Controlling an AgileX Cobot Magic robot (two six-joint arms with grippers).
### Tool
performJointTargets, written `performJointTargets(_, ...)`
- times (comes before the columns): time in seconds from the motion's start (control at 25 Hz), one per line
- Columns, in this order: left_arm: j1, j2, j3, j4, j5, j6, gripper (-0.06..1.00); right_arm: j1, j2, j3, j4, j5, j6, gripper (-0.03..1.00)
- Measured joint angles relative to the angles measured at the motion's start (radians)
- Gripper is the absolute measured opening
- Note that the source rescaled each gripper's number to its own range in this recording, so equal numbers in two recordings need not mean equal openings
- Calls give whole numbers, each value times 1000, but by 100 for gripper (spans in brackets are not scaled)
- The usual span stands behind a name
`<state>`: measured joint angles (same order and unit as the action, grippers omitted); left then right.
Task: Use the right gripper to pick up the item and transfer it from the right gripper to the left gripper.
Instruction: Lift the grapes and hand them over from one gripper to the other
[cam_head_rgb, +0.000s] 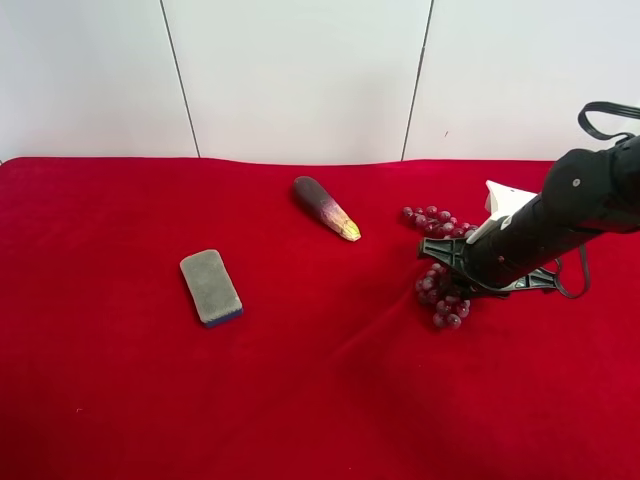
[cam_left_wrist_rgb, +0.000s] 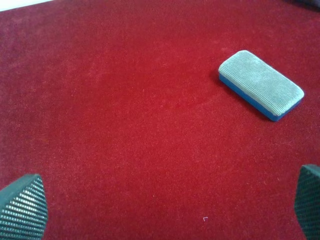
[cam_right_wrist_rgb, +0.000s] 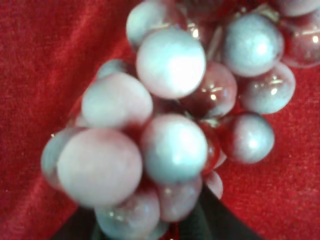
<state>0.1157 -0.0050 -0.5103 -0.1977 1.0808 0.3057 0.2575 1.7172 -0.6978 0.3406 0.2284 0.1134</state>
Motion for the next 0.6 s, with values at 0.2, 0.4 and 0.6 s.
performJointTargets(0.2,0,0,0,0,0,0,100,0,-62,0,2,-20,-24,9)
performJointTargets(0.4,0,0,0,0,0,0,100,15,-162,1,2,-22,-27,9)
performJointTargets(0.6,0,0,0,0,0,0,100,59,-228,-25,2,9,-27,9)
